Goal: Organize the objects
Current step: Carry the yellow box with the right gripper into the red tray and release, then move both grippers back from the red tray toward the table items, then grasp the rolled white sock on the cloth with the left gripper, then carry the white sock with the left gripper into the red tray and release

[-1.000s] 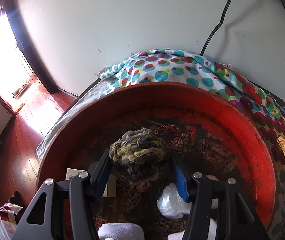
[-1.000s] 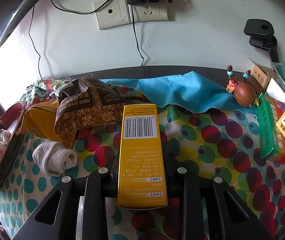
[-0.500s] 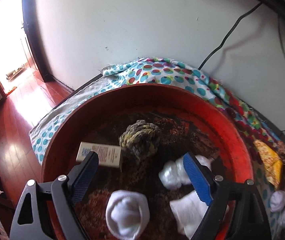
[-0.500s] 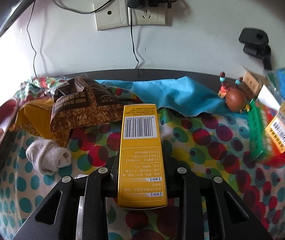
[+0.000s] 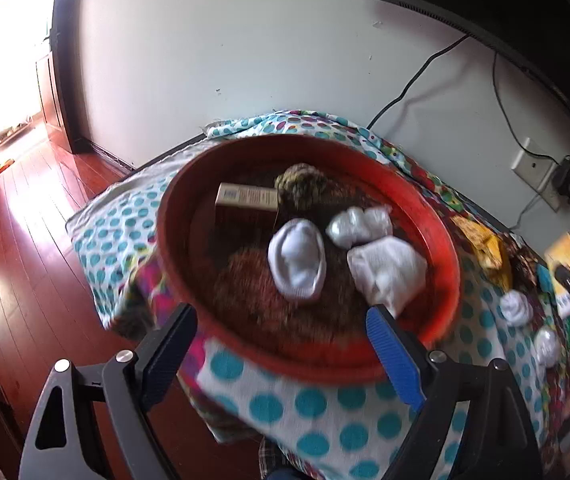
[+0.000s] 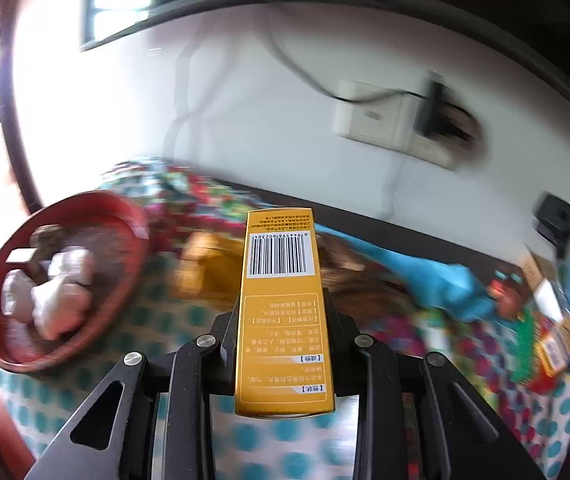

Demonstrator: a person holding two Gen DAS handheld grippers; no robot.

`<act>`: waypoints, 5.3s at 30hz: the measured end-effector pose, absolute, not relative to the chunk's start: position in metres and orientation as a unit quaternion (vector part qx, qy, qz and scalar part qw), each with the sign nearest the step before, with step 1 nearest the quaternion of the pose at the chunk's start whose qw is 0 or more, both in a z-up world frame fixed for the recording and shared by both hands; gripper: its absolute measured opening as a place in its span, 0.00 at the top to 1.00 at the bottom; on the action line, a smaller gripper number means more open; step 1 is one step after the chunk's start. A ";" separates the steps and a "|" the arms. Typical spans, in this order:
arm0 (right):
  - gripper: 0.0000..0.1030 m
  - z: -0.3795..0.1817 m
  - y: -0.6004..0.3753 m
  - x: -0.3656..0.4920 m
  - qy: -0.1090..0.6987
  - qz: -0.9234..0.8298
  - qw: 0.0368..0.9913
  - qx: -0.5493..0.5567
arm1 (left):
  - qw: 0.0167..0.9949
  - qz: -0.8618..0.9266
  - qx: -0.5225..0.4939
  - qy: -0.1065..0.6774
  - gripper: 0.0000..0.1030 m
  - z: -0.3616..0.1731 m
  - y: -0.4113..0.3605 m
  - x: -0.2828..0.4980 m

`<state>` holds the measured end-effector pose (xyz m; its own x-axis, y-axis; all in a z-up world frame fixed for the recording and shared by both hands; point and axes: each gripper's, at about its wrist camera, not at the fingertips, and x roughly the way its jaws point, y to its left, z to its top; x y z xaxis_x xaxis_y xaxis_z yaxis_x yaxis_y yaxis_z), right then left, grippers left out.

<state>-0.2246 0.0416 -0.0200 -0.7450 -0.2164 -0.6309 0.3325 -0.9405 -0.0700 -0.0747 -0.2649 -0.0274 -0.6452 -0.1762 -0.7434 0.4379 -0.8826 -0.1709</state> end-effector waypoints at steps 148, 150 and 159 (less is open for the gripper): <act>0.00 -0.076 0.222 -0.244 0.013 -0.947 -0.032 0.320 | -0.011 -0.924 0.382 0.016 0.58 -0.065 -0.016 -0.189; 0.00 -0.075 0.218 -0.242 0.022 -0.948 -0.022 0.316 | -0.003 -0.926 0.377 0.028 0.58 -0.057 -0.027 -0.176; 0.00 -0.080 0.211 -0.249 0.028 -0.942 0.010 0.334 | 0.060 -0.934 0.348 0.048 0.58 -0.024 -0.104 -0.134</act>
